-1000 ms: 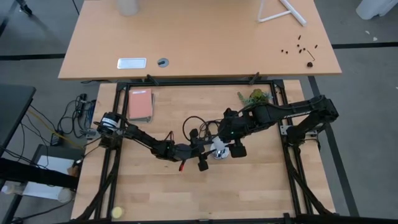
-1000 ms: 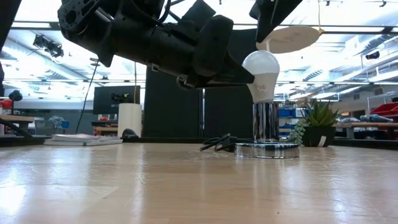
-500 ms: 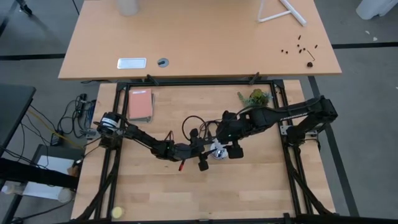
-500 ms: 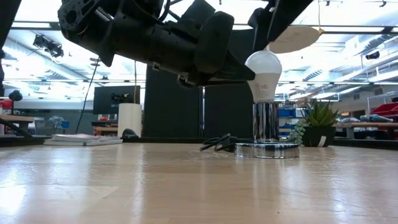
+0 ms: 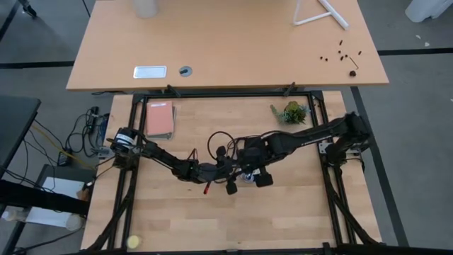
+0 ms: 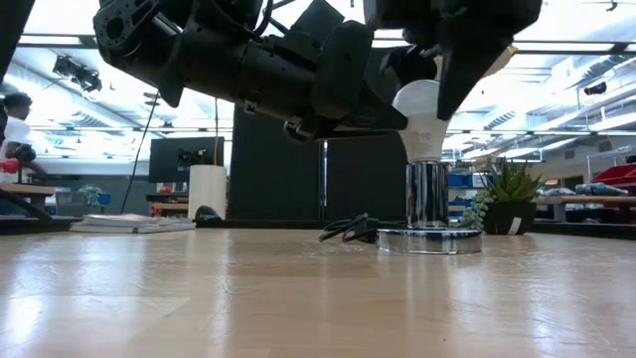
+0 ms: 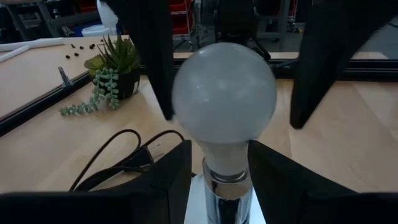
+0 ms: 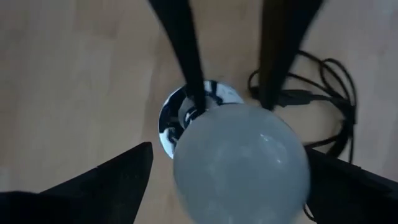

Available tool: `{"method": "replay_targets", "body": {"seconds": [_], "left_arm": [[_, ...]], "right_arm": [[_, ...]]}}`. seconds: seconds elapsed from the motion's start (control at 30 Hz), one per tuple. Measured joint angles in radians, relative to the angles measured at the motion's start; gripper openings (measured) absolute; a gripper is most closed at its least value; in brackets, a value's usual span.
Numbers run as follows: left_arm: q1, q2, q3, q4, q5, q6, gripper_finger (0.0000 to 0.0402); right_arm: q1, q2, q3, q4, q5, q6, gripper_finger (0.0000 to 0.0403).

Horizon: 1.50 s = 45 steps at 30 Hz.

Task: Screw lightbulb
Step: Insert the white lightbulb into the silver lamp

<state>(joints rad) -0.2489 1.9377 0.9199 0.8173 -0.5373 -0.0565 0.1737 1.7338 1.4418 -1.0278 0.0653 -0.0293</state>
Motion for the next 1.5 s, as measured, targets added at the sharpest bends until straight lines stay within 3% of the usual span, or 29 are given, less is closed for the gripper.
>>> {"method": "replay_targets", "body": {"seconds": [0.57, 1.13, 1.5], "left_arm": [[0.001, 0.0, 0.0, -0.005, 0.0, -0.001, 0.0161], [0.0, 0.0, 0.0, -0.031, 0.0, -0.008, 0.0161], [-0.002, 0.0, 0.001, -0.148, 0.098, -0.126, 0.0162]], "right_arm": [[-0.018, 0.017, -0.041, 0.033, -0.05, 0.001, 0.0368], [-0.018, 0.009, -0.122, 0.12, -0.058, 0.026, 0.0255], [-0.018, 0.009, -0.122, 0.143, -0.036, 0.011, 0.0258]]}}
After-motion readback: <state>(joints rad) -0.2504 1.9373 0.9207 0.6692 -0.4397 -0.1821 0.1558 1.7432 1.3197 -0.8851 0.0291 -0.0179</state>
